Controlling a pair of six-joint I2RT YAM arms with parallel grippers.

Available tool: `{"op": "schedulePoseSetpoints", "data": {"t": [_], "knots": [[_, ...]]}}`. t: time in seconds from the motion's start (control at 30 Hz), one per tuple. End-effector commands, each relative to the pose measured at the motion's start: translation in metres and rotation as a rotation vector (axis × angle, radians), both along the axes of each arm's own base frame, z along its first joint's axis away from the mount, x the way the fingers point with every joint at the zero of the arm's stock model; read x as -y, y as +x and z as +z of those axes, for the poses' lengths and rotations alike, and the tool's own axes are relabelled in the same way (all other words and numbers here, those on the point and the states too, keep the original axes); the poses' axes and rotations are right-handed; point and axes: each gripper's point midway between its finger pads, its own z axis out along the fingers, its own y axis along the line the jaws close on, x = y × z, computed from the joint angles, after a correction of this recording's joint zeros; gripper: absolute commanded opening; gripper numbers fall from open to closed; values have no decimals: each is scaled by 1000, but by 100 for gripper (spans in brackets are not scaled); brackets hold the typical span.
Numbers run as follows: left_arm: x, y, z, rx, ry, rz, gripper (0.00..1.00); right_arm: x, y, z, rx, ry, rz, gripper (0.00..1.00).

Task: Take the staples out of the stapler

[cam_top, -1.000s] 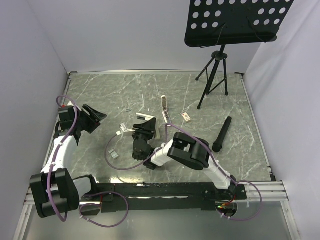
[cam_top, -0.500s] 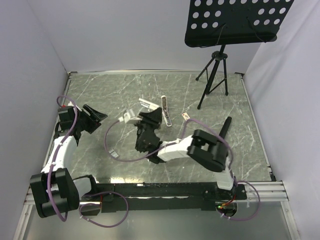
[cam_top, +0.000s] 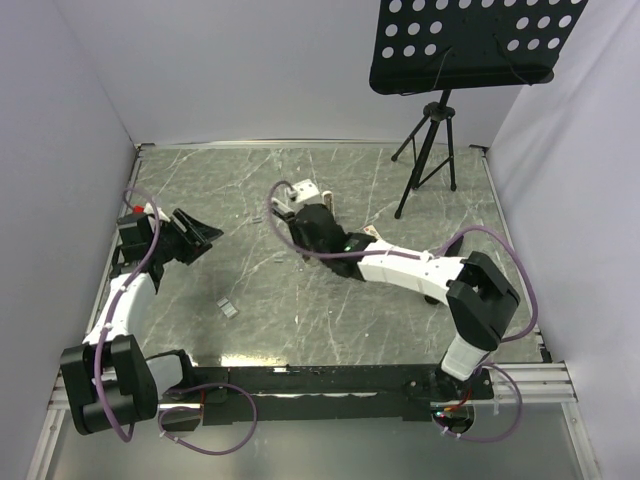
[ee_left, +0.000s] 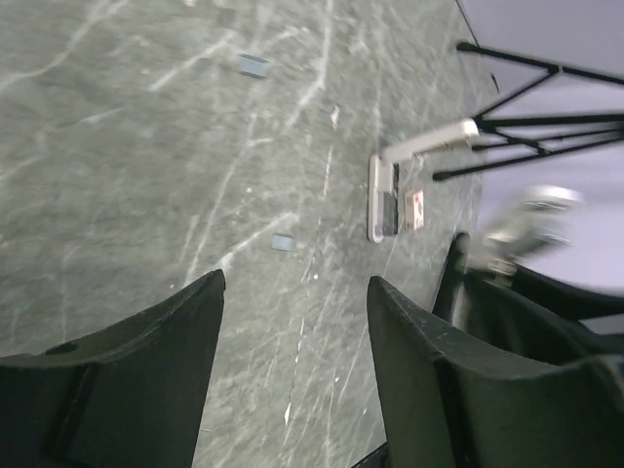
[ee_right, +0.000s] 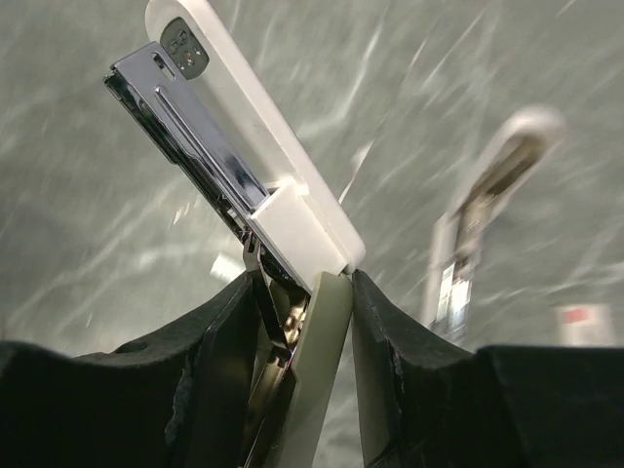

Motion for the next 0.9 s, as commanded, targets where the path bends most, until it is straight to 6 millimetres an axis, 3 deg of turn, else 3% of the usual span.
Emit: {"op": "schedulePoseSetpoints", "data": {"t": [0.0, 0.17, 0.33, 0.63, 0.87], "knots": [[25, 3, 33, 157, 42, -152, 65, -19, -54, -18, -379, 304, 252, 16], [56, 4, 47, 204, 99, -254, 65, -6, -50, -23, -607, 465, 301, 20], [96, 0, 45, 209, 118, -397, 66, -6, -74, -19, -804, 542, 368, 23], [149, -8, 62, 306, 74, -580, 74, 10, -91, -5, -828, 542, 418, 24], [162, -8, 51, 274, 77, -624, 72, 15, -99, 0, -822, 562, 445, 24]]}}
